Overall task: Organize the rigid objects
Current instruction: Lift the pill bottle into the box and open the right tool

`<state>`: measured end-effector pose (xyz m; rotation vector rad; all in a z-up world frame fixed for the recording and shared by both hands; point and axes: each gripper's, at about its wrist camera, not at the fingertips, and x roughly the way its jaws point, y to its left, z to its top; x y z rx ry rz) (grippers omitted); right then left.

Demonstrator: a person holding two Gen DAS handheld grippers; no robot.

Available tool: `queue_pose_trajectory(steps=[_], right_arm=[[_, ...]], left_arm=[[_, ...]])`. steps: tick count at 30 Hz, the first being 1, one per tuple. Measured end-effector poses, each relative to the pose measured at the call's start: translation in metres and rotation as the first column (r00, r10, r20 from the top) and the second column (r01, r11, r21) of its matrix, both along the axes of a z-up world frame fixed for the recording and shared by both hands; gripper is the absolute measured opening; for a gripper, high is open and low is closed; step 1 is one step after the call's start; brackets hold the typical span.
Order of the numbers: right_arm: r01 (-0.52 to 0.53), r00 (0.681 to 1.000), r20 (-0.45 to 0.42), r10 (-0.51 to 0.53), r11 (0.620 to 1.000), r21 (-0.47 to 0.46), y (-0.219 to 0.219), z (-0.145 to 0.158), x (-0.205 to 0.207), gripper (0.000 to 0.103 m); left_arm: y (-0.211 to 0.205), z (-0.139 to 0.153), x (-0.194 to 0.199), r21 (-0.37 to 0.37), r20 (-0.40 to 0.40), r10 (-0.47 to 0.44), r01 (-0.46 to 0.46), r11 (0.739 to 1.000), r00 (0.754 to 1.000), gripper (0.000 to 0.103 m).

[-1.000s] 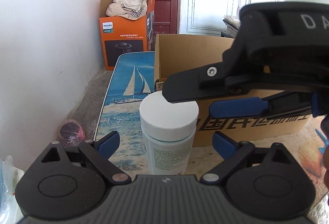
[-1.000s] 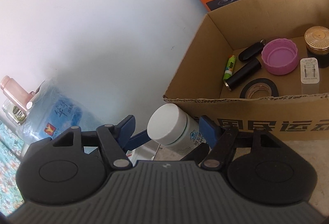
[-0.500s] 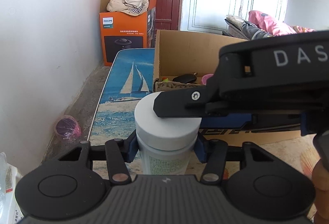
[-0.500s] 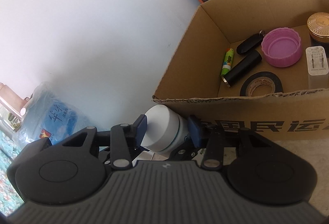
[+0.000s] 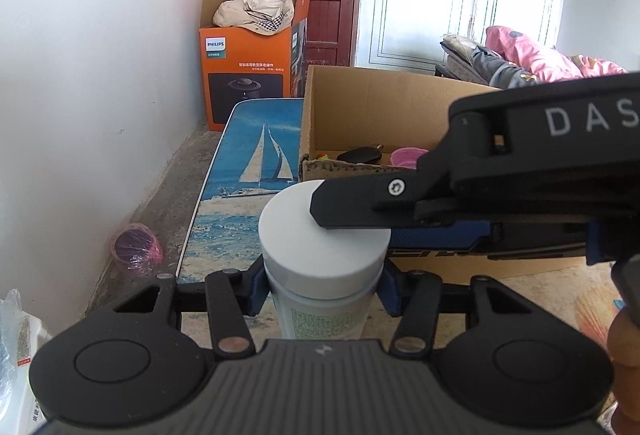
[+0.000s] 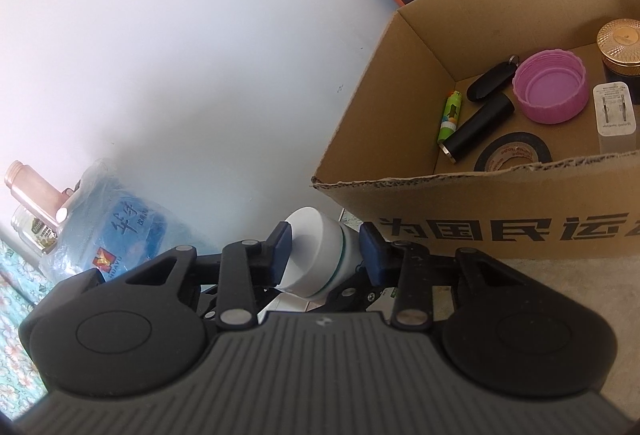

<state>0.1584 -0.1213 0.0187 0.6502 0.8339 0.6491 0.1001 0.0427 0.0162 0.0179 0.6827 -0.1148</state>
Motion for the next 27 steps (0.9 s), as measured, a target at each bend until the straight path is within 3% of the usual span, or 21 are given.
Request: queue_pose_trajectory(steps=[8, 15, 21, 27], right_arm=[[-0.05, 0.996, 0.07, 0.047, 0.998, 0.042, 0.009, 0.032, -0.027, 0.036], [-0.067, 0.973, 0.227, 0.043, 0.992, 0.102, 0.001, 0.097, -0.042, 0.036], [0.009, 0.939, 0.34, -0.038, 0.996, 0.087, -0.052, 0.15, -0.041, 0.037], [0.14, 0.934, 0.318, -0.161, 0.986, 0.088, -0.143, 0.16, -0.029, 0.037]], left_arm=[[0.008, 0.03, -0.032, 0.022, 0.059, 0.032, -0.033, 0.999, 0.998, 0.054], [0.004, 0.095, -0.052, 0.077, 0.214, 0.002, -0.019, 0.997, 0.977, 0.054], [-0.031, 0.141, -0.028, 0.043, 0.306, -0.104, 0.095, 0.995, 0.946, 0.054], [-0.096, 0.145, 0.019, -0.022, 0.27, -0.256, 0.272, 0.962, 0.928, 0.054]])
